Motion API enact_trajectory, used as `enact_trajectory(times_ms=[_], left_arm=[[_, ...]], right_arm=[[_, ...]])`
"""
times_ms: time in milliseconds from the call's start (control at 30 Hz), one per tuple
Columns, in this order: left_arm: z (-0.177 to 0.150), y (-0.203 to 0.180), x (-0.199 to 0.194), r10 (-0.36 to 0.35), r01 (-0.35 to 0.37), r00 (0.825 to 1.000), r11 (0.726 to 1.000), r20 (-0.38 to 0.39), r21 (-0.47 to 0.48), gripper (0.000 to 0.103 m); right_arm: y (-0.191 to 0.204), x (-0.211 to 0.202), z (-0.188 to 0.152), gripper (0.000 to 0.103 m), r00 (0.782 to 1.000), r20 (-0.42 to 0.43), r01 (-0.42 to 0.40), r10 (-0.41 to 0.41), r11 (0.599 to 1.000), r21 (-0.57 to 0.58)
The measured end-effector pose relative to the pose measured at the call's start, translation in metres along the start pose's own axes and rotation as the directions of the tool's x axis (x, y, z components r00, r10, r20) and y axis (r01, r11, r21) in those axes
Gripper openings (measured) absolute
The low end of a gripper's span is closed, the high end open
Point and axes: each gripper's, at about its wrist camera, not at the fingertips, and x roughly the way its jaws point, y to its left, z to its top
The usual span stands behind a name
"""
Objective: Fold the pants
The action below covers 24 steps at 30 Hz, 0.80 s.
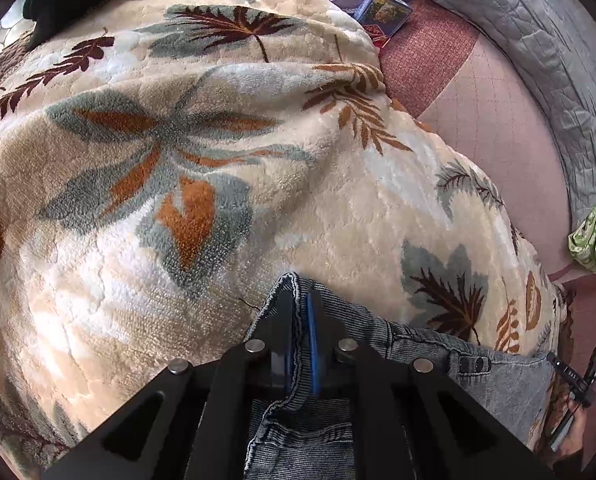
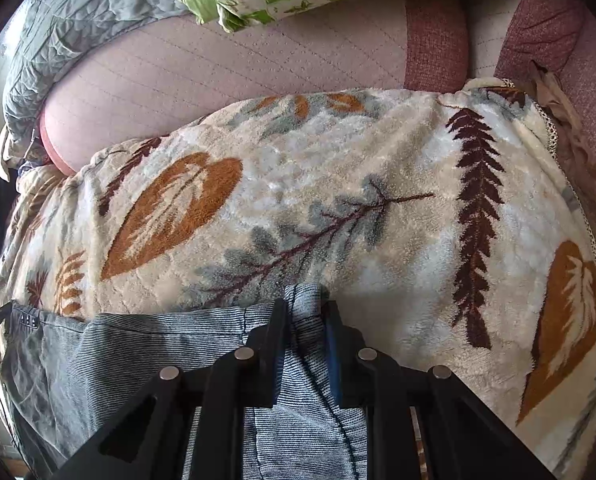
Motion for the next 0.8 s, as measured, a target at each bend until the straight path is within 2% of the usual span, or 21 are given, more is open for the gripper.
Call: enact_trajectory(times_ms=[33,133,200,267,400,533,633,800], left_arm=[[0.001,0.001,0.001,-0.006,0.006,1.000,1.000,-0.002,-0.005,0.007],[0.002,-0.001,0.003,-0.008,0.008,1.000,1.000,-0.002,0.000,0.008],[0.002,-0.007,0.003,0.019,-0.019,1.000,0.999,0.007,0.037,0.006],[0.001,-0.009,0.002,0.029,-0.030,0.999,0.998,0.016,0.048,0.003],[-0.004,-0.014,-0.011,0.030,-0.034,0.998,0.997,0.061,0.064,0.002],[-0.011,-0.016,-0.046,-0.025,0.017,0.993,0.997,0.112,0.071,0.002],[-0.025,-0.017,-0.085,-0.071,0.057,0.984,0.994,0.164,0.089,0.003],[-0.067,-0.007,-0.159,-0.180,0.159,0.952,0.982,0.248,0.103,0.003]], right_arm=[[-0.001,0.004,0.000,0.022,1.000,-0.018,-0.016,0.016,1.000,0.011],[-0.005,0.012,0.000,0.023,0.999,-0.024,-0.031,0.031,0.999,0.032],[-0.004,0.014,-0.001,0.023,0.999,-0.025,-0.030,0.031,0.999,0.027],[-0.007,0.009,-0.002,0.018,0.999,-0.008,-0.039,0.039,0.999,0.035],[-0.006,-0.013,-0.005,0.018,0.999,0.042,-0.023,0.022,0.999,0.033],[-0.005,-0.057,-0.013,0.018,0.993,0.119,-0.030,0.026,0.999,0.033],[-0.007,-0.103,-0.027,0.018,0.979,0.194,-0.069,0.058,0.997,0.048],[-0.005,-0.176,-0.074,0.018,0.950,0.296,-0.116,0.096,0.992,0.049]])
